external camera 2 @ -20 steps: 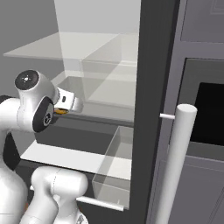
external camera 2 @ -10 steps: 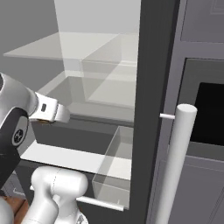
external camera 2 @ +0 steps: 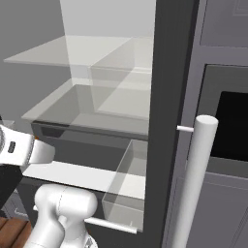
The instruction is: Pick up both oranges from the fridge and place them inside the tupperware on the counter.
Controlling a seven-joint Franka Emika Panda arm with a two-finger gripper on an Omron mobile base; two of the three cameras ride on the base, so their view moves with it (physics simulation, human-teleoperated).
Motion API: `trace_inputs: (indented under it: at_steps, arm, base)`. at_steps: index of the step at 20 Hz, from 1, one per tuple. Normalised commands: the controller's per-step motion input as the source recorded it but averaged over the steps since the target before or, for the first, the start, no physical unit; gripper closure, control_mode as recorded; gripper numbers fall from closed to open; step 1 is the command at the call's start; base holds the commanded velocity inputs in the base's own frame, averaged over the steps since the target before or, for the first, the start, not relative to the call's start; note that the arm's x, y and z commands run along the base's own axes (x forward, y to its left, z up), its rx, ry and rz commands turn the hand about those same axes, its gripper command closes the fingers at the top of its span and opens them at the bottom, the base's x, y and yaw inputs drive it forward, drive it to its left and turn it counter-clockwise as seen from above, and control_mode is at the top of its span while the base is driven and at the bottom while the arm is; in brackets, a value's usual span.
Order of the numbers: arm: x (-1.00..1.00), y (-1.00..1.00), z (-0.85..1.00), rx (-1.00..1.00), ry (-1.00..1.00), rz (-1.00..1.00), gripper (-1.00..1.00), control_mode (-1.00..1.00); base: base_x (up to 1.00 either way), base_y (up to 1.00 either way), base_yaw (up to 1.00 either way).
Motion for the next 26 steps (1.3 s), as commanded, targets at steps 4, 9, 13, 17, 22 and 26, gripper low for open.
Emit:
trace_inputs:
  at_steps: [4,9,13,17,22,26]
  arm:
    - [-0.90,0.14,-0.09,-0.03,0.10,0.00,1.00,-1.00]
    - [0.55,0.07,0.00,0.00,0.22,0.00,1.00,-1.00]
    - [1.00,0.00,0.03,0.02,0.07,0.00,1.00,-1.00]
    - [0.98,-0.13,0.02,0.02,0.03,0.00,1.00,-1.00]
    - [0.45,-0.03,-0.04,0.00,0.00,0.00,1.00,-1.00]
    - [0.13,-0.08,-0.17,0.00,0.01,0.00,1.00,-1.00]
  base:
    - [0.00,0.00,0.00]
    - [0.00,0.00,0.00]
    - [0.00,0.00,0.00]
    - [0.00,0.00,0.00]
    - [0.00,0.00,0.00]
    - [0.00,0.00,0.00]
